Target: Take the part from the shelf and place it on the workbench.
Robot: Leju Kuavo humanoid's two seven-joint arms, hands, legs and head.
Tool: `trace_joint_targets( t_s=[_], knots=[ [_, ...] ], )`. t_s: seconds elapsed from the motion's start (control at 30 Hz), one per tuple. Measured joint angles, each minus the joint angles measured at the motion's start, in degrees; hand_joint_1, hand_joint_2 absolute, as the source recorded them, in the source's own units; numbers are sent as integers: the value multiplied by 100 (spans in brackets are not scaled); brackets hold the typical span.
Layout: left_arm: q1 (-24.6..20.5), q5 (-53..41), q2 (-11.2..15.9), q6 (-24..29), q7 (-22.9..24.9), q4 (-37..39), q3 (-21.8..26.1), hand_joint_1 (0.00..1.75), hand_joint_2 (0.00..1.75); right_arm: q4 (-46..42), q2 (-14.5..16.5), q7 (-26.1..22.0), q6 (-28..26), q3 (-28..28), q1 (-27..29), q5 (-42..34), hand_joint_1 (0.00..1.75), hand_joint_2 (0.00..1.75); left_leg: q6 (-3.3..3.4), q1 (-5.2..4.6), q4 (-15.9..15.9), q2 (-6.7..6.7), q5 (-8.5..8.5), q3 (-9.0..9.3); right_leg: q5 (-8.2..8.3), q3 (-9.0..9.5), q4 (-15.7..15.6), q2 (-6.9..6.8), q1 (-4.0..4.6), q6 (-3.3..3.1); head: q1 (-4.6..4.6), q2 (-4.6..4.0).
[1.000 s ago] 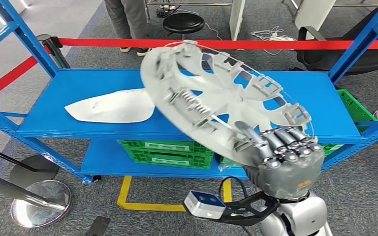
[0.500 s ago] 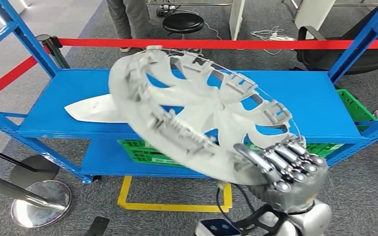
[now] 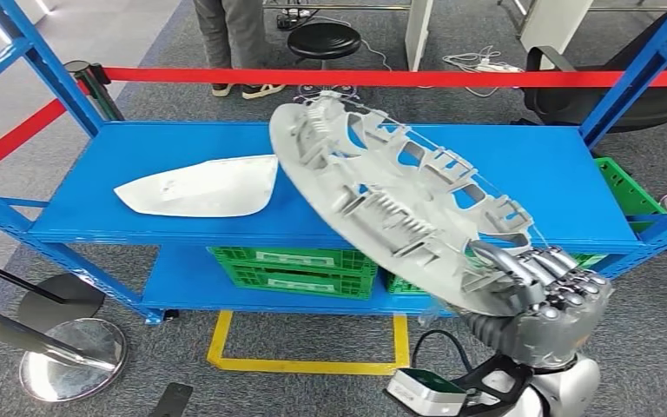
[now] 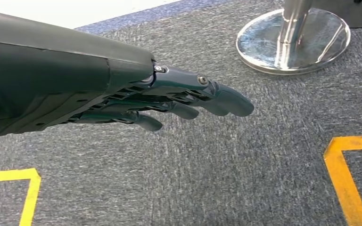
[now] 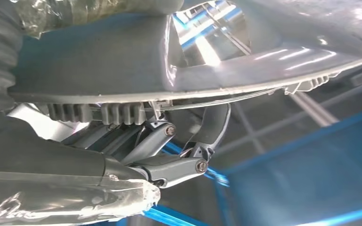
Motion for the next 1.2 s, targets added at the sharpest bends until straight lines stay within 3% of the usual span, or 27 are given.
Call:
trace_joint_targets(
  t_s=[0.17,0.57,0.73,0.93,1.0,1.1,1.13,1.17,1.2],
  knots=[
    [12,68,1,0,-45,1,8,0,175,237,-79,552,-10,222,3,-758,175,175,0,1,0,0,0,0,0,-2,0,1,1,0,-1,0],
    [39,73,4,0,-63,1,19,0,175,384,-123,538,-13,374,33,-640,175,175,0,0,0,0,0,-1,0,-1,0,-1,0,0,-2,0],
    [44,93,4,0,-81,1,22,0,175,451,-267,882,-13,527,13,-1045,175,175,1,-1,1,0,-1,-2,0,-1,-1,-1,0,0,-2,0],
    [55,126,17,2,-91,1,29,0,175,474,-442,1031,-13,692,-10,-1210,175,175,105,-7,-47,5,24,18,16,5,-43,-6,-23,66,-4,0],
    [54,133,10,2,-100,1,31,0,175,473,-509,1111,-7,744,-29,-1343,175,175,148,24,-156,16,81,69,-159,-129,218,-11,-20,94,12,0],
    [66,157,7,2,-119,1,44,0,175,487,-621,1305,60,794,-57,-1643,175,175,165,38,-180,25,92,77,-641,-666,1301,-16,-38,139,22,0],
    [78,168,7,3,-129,1,51,0,175,498,-649,1374,94,798,-57,-1750,175,175,158,41,-178,25,86,78,-676,-781,1516,-18,-45,155,20,0],
    [92,179,5,3,-143,1,57,0,175,509,-670,1425,123,799,-56,-1836,175,175,143,48,-171,22,76,81,-594,-789,1506,-21,-56,170,22,0],
    [105,189,3,3,-157,2,62,0,175,517,-688,1458,141,800,-56,-1896,175,175,118,59,-157,16,60,87,-412,-678,1258,-28,-71,182,22,0]
  ],
)
